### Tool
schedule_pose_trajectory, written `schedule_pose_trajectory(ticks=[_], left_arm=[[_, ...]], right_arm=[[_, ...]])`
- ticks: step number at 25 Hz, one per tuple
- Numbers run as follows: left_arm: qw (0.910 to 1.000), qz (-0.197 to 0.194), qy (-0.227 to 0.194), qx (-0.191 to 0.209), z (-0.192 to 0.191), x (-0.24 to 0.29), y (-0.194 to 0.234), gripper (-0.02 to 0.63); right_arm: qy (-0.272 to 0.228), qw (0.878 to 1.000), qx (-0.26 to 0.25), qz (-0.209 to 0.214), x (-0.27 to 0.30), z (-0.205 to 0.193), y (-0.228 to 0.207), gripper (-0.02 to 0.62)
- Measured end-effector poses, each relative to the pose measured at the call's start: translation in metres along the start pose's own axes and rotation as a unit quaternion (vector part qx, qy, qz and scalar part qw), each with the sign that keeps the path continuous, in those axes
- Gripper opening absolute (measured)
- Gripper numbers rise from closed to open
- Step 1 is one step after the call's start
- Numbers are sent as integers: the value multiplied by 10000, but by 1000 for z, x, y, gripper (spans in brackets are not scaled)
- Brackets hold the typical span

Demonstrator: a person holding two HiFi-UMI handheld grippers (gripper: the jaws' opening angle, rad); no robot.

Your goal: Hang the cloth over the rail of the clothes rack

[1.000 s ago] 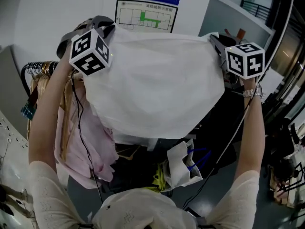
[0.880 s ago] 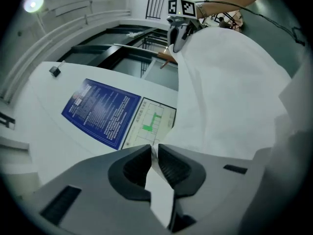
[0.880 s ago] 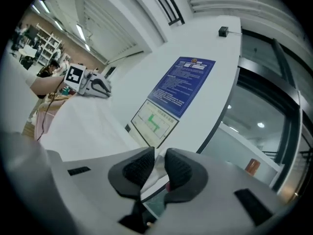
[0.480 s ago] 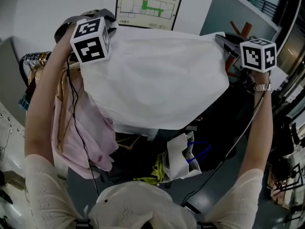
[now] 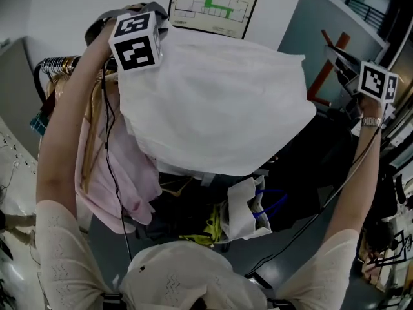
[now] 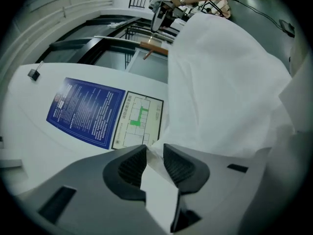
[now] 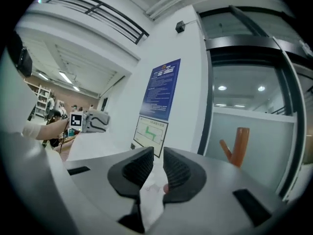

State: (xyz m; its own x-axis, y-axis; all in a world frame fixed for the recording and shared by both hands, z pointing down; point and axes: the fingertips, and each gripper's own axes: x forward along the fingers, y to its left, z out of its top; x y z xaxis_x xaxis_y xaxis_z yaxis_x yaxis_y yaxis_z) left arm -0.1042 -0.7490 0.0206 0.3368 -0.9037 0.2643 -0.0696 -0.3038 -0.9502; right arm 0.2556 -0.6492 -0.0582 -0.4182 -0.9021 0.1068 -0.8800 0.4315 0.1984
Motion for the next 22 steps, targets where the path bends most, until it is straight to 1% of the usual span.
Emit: schedule_pose_trajectory(ticks=[1, 2, 4, 6, 9, 12, 14, 15, 17, 19, 22], left_arm=[[9999, 81, -65, 56, 2, -2, 1, 98], [9997, 168, -146, 91, 3, -4, 3, 98], [9990, 332, -287, 104, 6, -10, 6, 105], [9980, 499, -371, 108, 8, -14, 9, 113], [9958, 765, -480, 176, 12, -19, 13, 123], [9928, 1014, -600, 214, 14, -25, 18, 127], [9920, 1031, -708, 144, 15, -27, 20, 136], [9920, 999, -761, 114, 16, -27, 19, 141], [9920, 943, -832, 142, 18, -28, 16, 151], [9915, 951, -854, 254, 19, -29, 15, 160], [9891, 1055, -950, 389, 21, -33, 16, 160]], right_arm=[[-10, 9998, -153, -100, -4, 1, 2, 67], [26, 9988, -448, -185, -5, 3, 11, 67], [131, 9911, -1295, -271, 1, 9, 45, 67], [48, 9801, -1976, -185, 15, 20, 91, 67], [-438, 9664, -2533, 94, 41, 45, 163, 69], [-775, 9527, -2909, 419, 78, 61, 225, 69], [-805, 9489, -2994, 586, 108, 63, 253, 69], [-749, 9492, -2986, 648, 122, 61, 263, 68], [-482, 9494, -3027, 690, 149, 54, 275, 67], [-216, 9450, -3204, 618, 171, 49, 281, 67], [-225, 9413, -3317, 579, 193, 54, 292, 67]])
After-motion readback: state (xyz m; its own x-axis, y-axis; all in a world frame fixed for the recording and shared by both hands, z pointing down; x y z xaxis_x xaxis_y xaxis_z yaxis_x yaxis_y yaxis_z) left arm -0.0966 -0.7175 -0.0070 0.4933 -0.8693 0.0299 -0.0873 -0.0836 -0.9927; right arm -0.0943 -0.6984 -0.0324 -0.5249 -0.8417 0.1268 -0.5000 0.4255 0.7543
